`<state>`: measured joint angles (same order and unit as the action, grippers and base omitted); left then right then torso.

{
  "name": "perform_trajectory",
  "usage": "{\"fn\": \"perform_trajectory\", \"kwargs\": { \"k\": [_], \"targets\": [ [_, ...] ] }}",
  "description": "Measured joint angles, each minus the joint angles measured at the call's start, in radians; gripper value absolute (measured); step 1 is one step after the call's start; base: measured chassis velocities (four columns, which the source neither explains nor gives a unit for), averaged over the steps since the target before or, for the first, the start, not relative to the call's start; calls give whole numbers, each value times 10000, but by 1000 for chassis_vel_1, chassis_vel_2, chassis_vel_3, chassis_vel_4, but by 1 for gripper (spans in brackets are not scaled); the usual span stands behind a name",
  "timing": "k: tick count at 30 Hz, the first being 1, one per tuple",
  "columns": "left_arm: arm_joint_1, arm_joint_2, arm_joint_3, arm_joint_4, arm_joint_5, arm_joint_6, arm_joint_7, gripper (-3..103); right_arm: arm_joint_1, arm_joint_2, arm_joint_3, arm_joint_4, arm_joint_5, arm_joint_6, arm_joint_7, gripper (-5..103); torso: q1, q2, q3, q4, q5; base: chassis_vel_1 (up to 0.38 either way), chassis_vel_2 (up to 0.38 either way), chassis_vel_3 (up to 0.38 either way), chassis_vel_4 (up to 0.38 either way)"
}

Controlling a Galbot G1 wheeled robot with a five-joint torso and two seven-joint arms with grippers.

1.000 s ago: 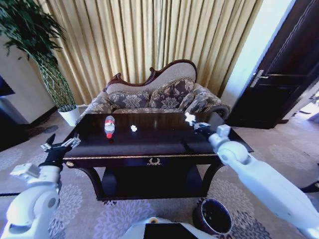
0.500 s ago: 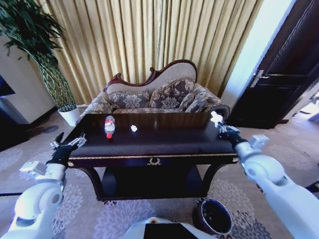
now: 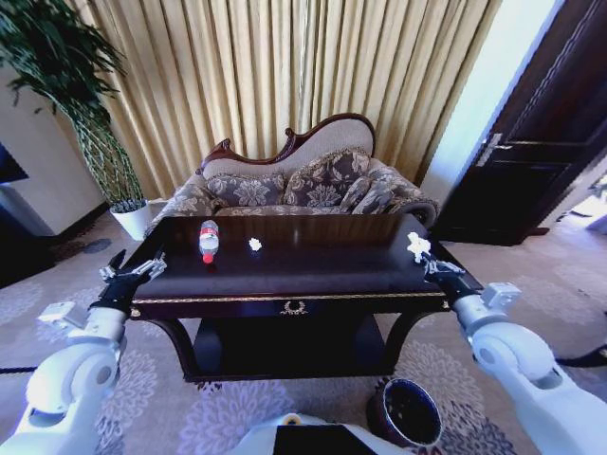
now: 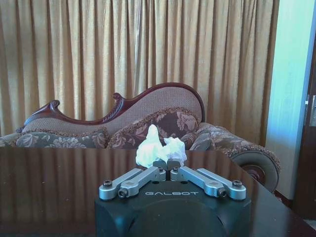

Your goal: Move to the front of the table and place the trash on the table into the trash bin.

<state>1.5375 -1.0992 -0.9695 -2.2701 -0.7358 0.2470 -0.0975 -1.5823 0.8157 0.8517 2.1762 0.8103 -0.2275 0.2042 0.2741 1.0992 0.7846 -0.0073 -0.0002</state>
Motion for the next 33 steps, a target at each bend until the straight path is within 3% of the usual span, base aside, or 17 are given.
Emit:
{"fn": "perform_trajectory", "kwargs": {
  "k": [10,20,33],
  "targets": [
    [46,-100,-24,-82,57,268,-24,100,110,97,-119,44,-45,-45,7,0,1,0,0,0,-1,19,-15,-16,21],
    [35,47,-176,-240,545,1492,-207,100,75,208,-44,-4,-112,-12,7,0,-1,1,-1,-1,-1,94,-92,-84,86],
    [35,126,-167,-293,987,1317,86,100,46,272,41,7,-133,35,9,0,0,0,0,-1,0,72,-66,-62,76]
  ]
}}
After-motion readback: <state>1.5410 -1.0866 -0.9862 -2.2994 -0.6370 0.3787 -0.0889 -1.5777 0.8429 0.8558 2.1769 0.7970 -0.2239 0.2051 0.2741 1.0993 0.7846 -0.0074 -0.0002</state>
